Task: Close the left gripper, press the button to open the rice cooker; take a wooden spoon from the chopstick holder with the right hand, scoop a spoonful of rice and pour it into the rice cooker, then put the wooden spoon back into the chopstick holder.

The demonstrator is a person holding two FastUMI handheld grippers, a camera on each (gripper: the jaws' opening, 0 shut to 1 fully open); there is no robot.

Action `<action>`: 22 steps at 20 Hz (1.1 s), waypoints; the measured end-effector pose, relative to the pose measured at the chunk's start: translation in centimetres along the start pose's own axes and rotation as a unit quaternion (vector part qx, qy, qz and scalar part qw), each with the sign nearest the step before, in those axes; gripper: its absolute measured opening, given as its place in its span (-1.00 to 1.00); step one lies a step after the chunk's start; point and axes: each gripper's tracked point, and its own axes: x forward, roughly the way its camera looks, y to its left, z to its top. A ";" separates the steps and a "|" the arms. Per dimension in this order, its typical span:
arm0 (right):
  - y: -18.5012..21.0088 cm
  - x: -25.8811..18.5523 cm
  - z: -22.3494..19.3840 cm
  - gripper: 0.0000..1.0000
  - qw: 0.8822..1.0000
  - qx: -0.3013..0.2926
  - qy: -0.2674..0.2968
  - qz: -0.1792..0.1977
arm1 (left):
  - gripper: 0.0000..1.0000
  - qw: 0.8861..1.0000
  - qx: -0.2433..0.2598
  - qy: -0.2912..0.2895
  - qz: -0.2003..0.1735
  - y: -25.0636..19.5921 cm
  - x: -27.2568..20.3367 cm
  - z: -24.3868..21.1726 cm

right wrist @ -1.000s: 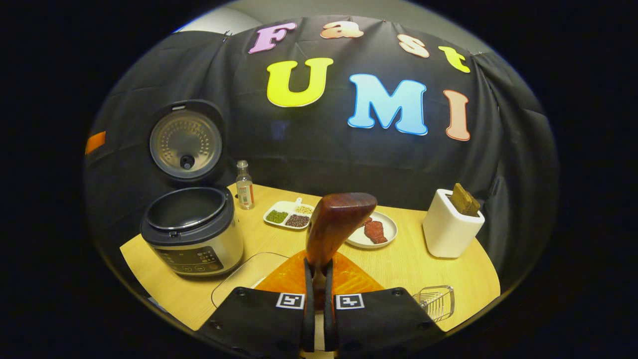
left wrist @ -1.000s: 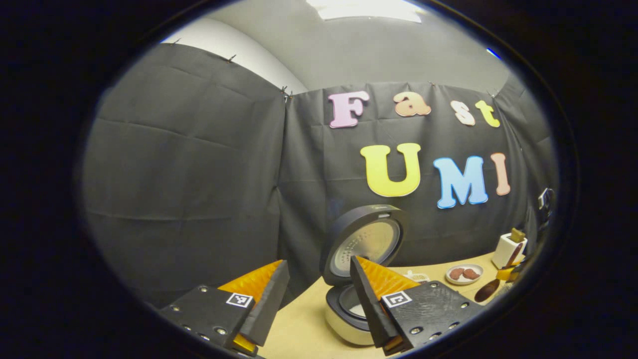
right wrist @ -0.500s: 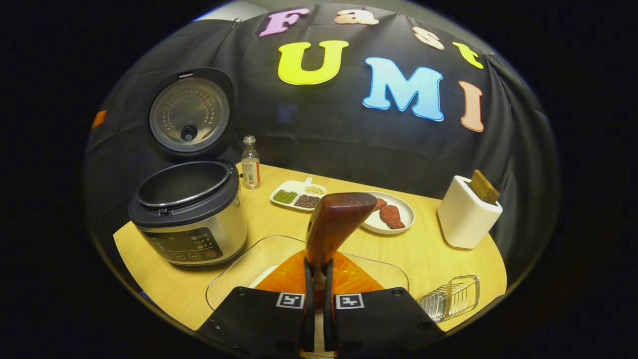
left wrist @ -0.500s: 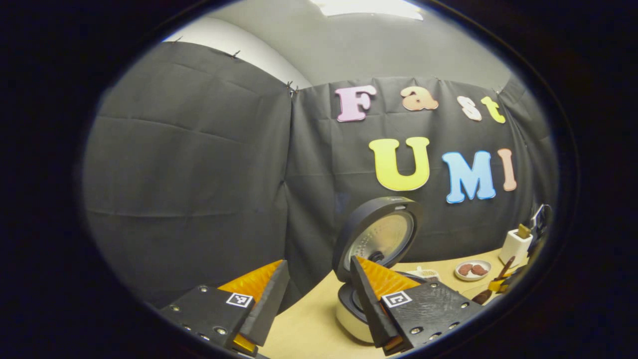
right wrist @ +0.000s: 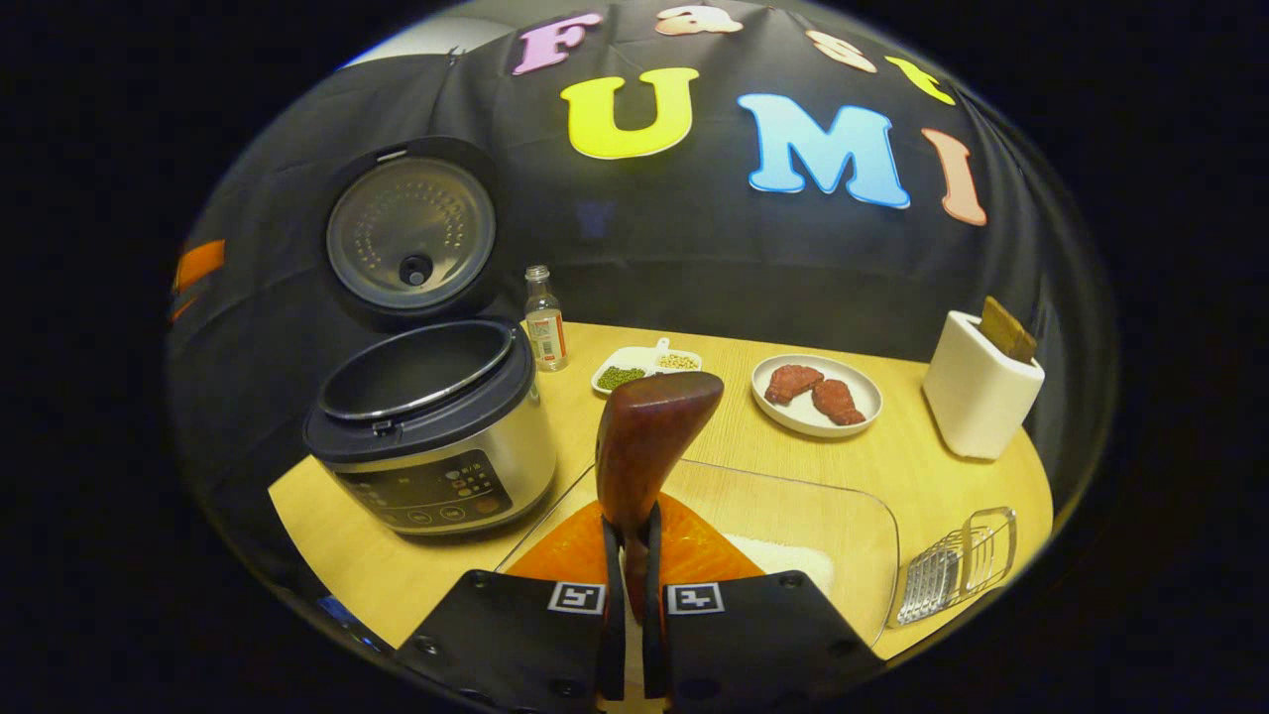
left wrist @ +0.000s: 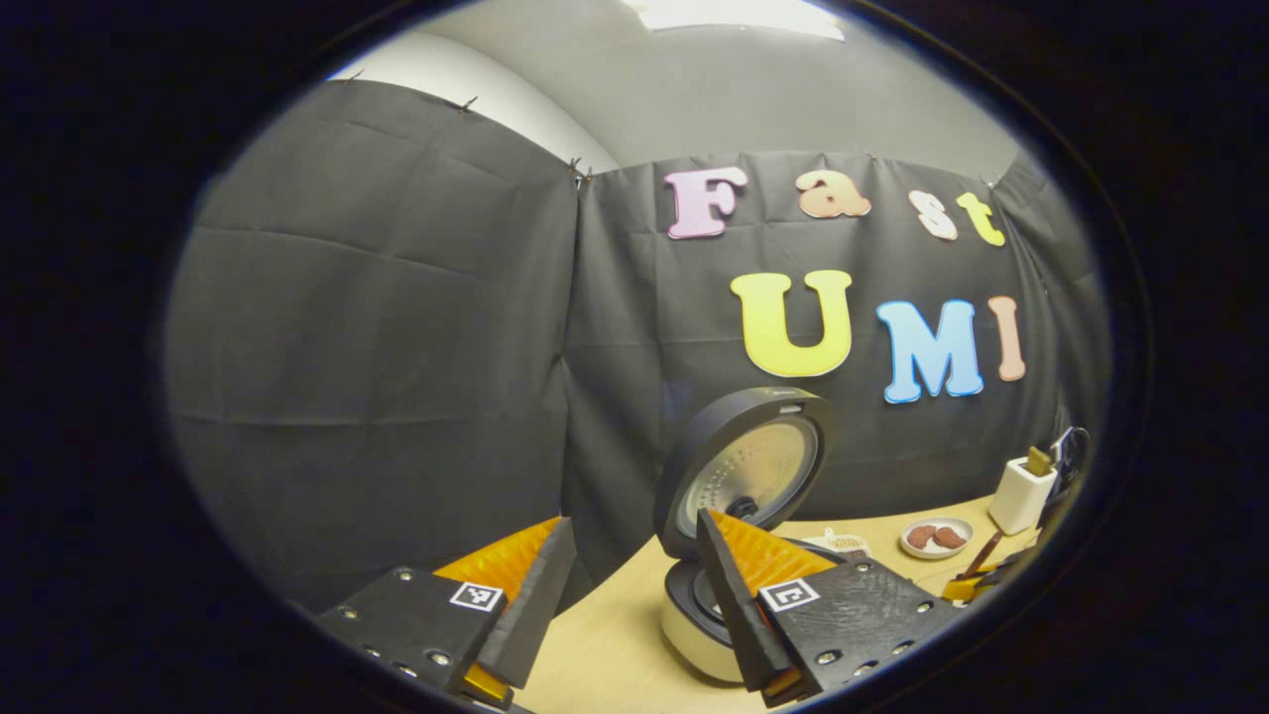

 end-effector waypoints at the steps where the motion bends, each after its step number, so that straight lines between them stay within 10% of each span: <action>1: -0.2 0.0 -0.1 -0.82 1.000 0.025 0.005 0.006 | 0.53 1.000 -0.001 -0.001 -0.002 -0.2 -0.2 0.2; 11: -4.4 -0.4 -1.4 -0.82 0.953 0.298 0.047 0.033 | 0.53 1.000 0.005 -0.007 -0.008 -1.5 -1.4 1.0; 22: -7.5 -3.2 2.0 -0.83 0.896 0.439 0.012 0.063 | 0.57 1.000 0.009 -0.024 -0.014 -3.0 -2.5 2.6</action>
